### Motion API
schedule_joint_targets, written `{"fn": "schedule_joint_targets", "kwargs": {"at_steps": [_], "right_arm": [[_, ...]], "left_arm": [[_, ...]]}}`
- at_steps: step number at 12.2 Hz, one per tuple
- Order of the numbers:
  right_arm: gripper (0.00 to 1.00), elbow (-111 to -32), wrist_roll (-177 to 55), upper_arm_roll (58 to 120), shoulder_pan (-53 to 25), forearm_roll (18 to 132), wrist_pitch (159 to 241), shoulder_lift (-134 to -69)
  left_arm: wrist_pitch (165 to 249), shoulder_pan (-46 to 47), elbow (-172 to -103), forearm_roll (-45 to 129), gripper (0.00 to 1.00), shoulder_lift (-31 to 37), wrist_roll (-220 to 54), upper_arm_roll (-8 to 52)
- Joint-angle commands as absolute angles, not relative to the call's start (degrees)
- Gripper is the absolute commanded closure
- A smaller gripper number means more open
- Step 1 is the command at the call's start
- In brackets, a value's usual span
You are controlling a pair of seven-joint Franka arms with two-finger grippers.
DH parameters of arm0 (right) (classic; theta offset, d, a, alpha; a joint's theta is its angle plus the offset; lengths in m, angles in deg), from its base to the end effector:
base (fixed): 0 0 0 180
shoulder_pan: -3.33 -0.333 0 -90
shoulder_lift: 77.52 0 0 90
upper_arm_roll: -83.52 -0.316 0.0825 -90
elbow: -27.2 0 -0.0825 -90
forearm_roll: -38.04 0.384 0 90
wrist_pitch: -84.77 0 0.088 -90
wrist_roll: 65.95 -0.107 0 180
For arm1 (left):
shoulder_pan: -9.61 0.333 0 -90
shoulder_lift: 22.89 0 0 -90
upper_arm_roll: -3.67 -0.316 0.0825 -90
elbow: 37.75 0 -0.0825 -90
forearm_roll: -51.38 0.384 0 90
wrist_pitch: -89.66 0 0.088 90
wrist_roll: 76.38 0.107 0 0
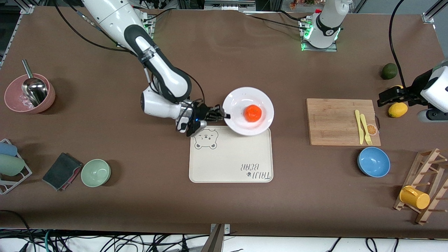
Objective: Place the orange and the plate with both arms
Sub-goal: 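Slide the plate with the right gripper onto the bear tray, then open the right gripper and release the plate rim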
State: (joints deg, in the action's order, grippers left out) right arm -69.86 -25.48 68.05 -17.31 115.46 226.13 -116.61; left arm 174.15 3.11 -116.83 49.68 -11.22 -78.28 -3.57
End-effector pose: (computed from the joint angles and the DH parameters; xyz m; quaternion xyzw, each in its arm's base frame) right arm 0.5685 0.3864 0.2205 -0.8743 -0.0661 -0.0353 0.4795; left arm 0.6052 -0.0037 0.5881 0.9983 0.0218 -0.0538 0.0015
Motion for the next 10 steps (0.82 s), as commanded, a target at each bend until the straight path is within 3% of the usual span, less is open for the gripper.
{"fn": "schedule_joint_targets", "kwargs": {"at_steps": [1,6,10], "right_arm": [[1.0,-58.6,-25.7,70.2,-15.7,114.9,225.7,-125.4],[1.0,-47.1,-28.5,70.7,-12.7,114.8,220.6,-134.4],[1.0,-46.4,-27.7,70.7,-13.9,114.7,220.7,-136.6]], "left_arm": [[174.6,3.2,-116.9,48.0,0.0,-11.5,-77.1,-3.7],[174.6,3.2,-116.9,48.0,0.0,-11.5,-77.1,-3.7],[174.6,3.3,-116.9,48.0,0.0,-11.5,-77.1,-3.7]]}}
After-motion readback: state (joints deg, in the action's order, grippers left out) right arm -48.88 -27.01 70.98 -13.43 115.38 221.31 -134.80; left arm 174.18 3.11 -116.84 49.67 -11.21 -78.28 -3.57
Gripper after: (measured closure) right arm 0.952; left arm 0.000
